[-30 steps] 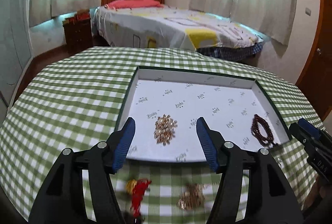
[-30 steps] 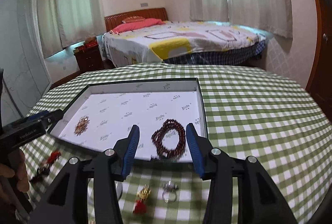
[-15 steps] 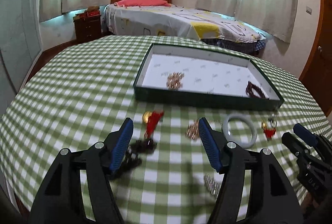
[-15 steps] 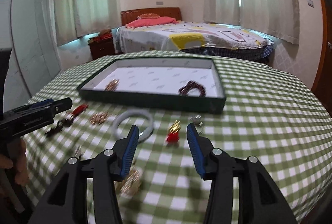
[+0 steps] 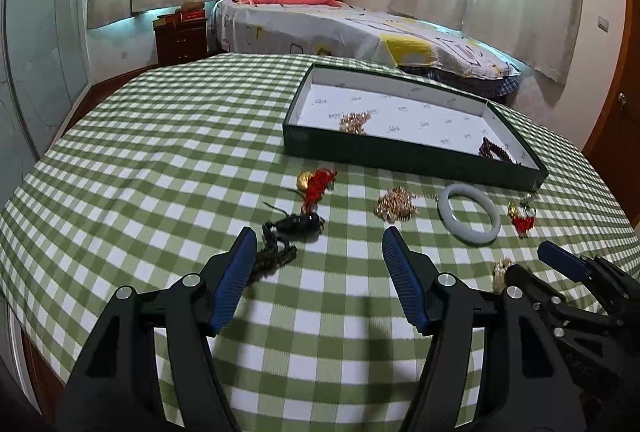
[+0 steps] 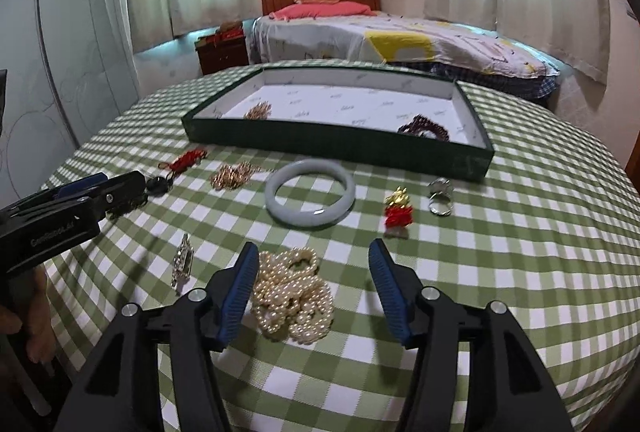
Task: Organize jewelry
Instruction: 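Grasp the rhinestone brooch with left tool while right tool grasps the pearl strand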
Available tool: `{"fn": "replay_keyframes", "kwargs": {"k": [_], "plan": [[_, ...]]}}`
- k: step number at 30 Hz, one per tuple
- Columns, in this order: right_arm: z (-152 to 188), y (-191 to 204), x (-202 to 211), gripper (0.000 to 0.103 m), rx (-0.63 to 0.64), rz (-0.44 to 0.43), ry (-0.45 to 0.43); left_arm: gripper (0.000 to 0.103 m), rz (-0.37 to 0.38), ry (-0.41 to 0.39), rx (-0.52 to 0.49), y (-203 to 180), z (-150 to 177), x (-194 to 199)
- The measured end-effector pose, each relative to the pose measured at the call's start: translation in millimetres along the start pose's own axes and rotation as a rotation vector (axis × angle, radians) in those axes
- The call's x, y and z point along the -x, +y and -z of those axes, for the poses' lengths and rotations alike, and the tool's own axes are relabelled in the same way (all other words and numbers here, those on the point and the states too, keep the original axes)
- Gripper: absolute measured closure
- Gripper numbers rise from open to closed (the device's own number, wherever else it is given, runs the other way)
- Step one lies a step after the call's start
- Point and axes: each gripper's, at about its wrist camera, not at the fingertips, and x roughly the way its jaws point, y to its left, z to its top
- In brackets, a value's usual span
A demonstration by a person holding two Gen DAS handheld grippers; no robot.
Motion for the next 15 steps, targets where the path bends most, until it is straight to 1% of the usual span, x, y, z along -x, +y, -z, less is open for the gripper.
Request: {"fn": "replay_keyframes", "kwargs": {"k": [6, 7, 10, 11, 13, 15], "plan": [[5.1, 2.1, -10.3, 0.044, 0.008, 0.001, 0.07, 0.039, 0.005, 0.017, -0.02, -8.2, 7.5, -0.4], [5.9, 1.8, -8.9, 0.047, 0.008, -0.001, 0.066, 0.039, 0.007, 0.018, -0.025, -9.3, 7.8, -0.1], [9.0, 1.4, -5.5, 0.068, 0.013, 0.0, 0.067, 0.039, 0.016, 0.02, -0.043, -15.9, 11.1, 1.5], [9.1, 0.4, -4.7, 0.072, 0.014, 0.003, 0.067, 0.039, 0.02, 0.021, -0.047, -17.9, 11.7, 1.7], [10.5, -2.5, -2.0, 0.075, 0.006, -0.003, 0.061, 0.039, 0.029, 0.026, -0.058, -22.6, 12.6, 1.1], [10.9, -7.2, 2.0, 0.077, -0.01, 0.002, 0.048, 0.039, 0.038, 0.032, -0.067, -27.1, 13.7, 0.5]]}}
